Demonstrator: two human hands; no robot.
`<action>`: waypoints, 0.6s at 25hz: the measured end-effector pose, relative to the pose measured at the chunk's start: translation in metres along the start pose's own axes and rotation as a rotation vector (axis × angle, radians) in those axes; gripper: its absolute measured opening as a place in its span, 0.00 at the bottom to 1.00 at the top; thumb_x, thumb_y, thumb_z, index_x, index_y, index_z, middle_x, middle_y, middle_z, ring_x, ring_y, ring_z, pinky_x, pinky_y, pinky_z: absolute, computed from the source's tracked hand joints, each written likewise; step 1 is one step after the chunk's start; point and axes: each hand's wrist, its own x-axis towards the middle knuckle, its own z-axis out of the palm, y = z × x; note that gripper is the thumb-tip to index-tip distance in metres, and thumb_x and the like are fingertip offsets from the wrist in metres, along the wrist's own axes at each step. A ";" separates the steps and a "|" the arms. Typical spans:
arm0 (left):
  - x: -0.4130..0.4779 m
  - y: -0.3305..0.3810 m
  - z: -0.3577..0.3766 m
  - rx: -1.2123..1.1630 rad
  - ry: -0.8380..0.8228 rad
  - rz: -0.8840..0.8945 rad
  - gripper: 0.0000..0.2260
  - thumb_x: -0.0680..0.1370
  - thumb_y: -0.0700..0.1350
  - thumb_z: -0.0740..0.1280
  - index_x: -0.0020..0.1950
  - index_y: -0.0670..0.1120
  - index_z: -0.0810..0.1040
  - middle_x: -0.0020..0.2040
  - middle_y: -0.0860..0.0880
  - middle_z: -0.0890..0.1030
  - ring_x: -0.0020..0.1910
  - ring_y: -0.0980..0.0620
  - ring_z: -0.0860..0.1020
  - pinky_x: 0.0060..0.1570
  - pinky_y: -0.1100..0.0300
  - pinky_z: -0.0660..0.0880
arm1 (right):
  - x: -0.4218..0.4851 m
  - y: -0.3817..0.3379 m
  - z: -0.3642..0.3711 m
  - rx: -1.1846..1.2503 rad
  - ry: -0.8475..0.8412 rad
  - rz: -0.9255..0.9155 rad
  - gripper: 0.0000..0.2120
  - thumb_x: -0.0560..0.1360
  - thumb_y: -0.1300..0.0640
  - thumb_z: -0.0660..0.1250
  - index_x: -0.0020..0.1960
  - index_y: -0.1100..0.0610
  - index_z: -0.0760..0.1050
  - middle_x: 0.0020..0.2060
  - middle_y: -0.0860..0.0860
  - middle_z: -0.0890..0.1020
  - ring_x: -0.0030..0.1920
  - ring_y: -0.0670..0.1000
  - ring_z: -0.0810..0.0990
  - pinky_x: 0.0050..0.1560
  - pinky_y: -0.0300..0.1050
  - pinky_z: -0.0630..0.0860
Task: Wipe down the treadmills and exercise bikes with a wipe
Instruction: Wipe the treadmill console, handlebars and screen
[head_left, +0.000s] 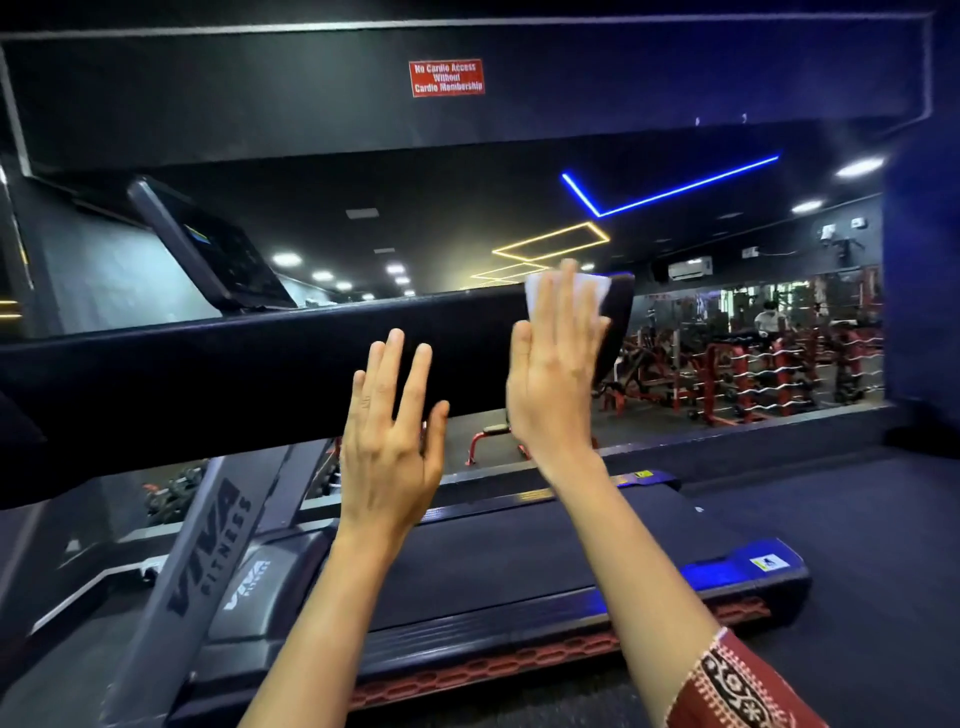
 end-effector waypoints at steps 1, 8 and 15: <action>0.002 -0.005 -0.004 0.010 0.010 -0.014 0.21 0.80 0.46 0.59 0.71 0.39 0.68 0.73 0.38 0.65 0.73 0.43 0.60 0.74 0.55 0.51 | -0.006 -0.008 0.005 -0.016 -0.057 -0.137 0.24 0.81 0.55 0.49 0.76 0.59 0.56 0.76 0.56 0.57 0.77 0.55 0.49 0.75 0.47 0.37; -0.012 -0.046 -0.036 0.086 -0.014 -0.053 0.21 0.79 0.46 0.60 0.71 0.41 0.68 0.74 0.38 0.63 0.74 0.43 0.58 0.75 0.55 0.49 | -0.020 0.015 0.002 -0.050 0.007 -0.093 0.23 0.82 0.56 0.48 0.77 0.58 0.53 0.76 0.51 0.55 0.77 0.49 0.48 0.76 0.46 0.40; -0.016 -0.090 -0.071 0.109 0.008 -0.205 0.22 0.79 0.49 0.58 0.72 0.44 0.68 0.75 0.40 0.61 0.75 0.43 0.57 0.74 0.55 0.49 | -0.070 -0.077 0.050 0.032 -0.270 -0.450 0.24 0.81 0.57 0.51 0.76 0.59 0.58 0.76 0.54 0.57 0.77 0.52 0.52 0.76 0.48 0.41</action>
